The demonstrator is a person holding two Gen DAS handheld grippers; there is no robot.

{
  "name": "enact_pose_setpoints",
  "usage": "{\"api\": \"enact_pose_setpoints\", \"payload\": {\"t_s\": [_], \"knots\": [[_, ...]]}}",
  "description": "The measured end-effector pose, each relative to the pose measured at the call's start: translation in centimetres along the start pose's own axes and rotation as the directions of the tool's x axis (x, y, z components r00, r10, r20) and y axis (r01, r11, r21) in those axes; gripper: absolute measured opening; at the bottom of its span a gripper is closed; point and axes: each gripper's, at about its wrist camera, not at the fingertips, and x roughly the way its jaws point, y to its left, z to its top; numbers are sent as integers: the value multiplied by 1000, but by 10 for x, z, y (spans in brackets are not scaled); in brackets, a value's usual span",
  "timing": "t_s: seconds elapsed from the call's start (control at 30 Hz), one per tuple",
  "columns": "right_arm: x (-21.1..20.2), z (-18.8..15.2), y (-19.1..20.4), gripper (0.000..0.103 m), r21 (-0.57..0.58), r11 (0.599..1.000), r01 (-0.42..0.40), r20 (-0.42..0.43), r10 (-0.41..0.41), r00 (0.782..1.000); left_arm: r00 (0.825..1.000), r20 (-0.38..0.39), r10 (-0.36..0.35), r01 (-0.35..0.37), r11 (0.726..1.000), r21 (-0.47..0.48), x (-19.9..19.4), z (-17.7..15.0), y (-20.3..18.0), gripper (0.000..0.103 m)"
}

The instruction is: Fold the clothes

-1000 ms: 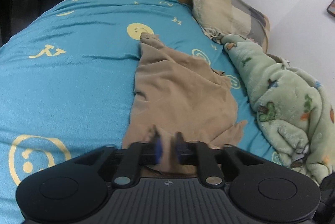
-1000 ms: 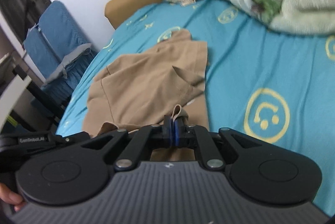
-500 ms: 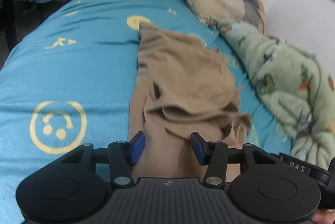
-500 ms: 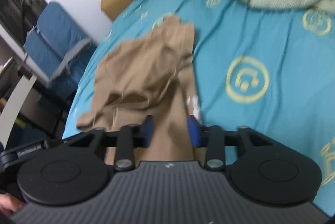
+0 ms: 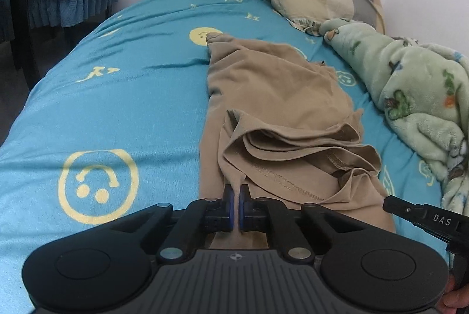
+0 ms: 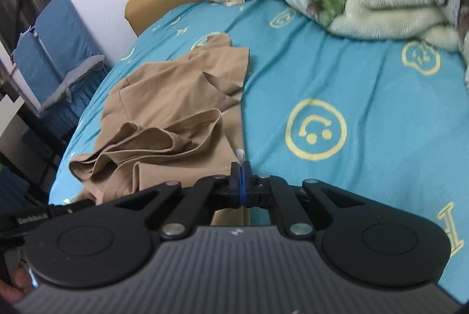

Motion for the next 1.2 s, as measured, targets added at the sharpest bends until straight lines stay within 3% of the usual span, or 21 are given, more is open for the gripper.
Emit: {"api": "enact_pose_setpoints", "payload": {"t_s": [0.13,0.2,0.27,0.3,0.37,0.4,0.43,0.63,0.77,0.93,1.03,1.13,1.2], "knots": [[-7,0,3,6,-2,1000,-16,12,16,1000,1000,-5,5,-5,1000,1,-9,1,0,17],[-16,1,3,7,14,1000,-25,16,25,1000,1000,-5,0,0,1000,-5,-20,0,0,30],[-25,2,4,8,26,999,-32,10,32,999,1000,-6,-8,8,1000,-14,-34,-2,-2,51],[-32,2,5,13,34,999,-41,12,40,999,1000,-4,-17,17,1000,-21,-42,-3,-2,53],[-45,0,6,47,50,997,-62,20,61,998,999,1,-52,52,997,-48,-61,-8,-3,64],[-53,-2,8,79,58,996,-72,34,70,997,997,2,-72,72,995,-69,-70,-11,-3,68],[-62,-4,9,90,63,995,-81,59,77,995,995,1,-95,95,991,-90,-79,-16,-3,73],[-99,-14,17,88,65,994,-87,96,80,992,980,-7,-199,193,957,-217,-113,-45,3,83],[-109,-22,17,88,97,992,-78,90,69,993,963,-90,-254,206,909,-362,-98,-59,12,83],[-111,-27,4,88,191,977,-93,64,82,995,943,-153,-294,164,816,-555,-62,-72,29,83],[-110,-31,-2,88,247,963,-107,50,98,994,949,-94,-300,165,729,-665,-49,-75,44,82],[-110,-35,-6,88,286,950,-124,44,116,992,961,-31,-275,167,664,-729,-43,-75,55,71],[-109,-37,-8,88,312,940,-141,39,135,990,967,-27,-254,149,648,-747,-39,-76,58,54]]}}
